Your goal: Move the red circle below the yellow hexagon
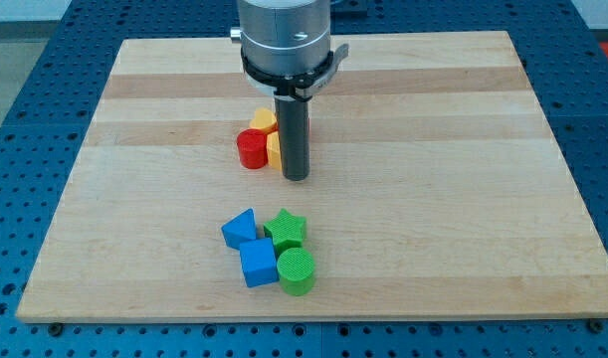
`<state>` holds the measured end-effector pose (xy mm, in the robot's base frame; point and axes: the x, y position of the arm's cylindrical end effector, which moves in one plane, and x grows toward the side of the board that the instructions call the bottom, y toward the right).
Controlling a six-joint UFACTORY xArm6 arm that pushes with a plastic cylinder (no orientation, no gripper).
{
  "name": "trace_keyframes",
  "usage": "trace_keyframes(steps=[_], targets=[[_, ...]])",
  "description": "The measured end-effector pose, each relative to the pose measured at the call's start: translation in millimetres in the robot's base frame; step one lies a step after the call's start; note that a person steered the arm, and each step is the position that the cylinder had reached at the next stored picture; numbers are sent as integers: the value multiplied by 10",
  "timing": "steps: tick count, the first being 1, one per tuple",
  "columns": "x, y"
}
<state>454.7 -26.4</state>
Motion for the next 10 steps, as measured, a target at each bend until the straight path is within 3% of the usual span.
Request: trace_keyframes(steps=[5,8,10], targets=[[49,342],[79,-1443],[-404,-1260]])
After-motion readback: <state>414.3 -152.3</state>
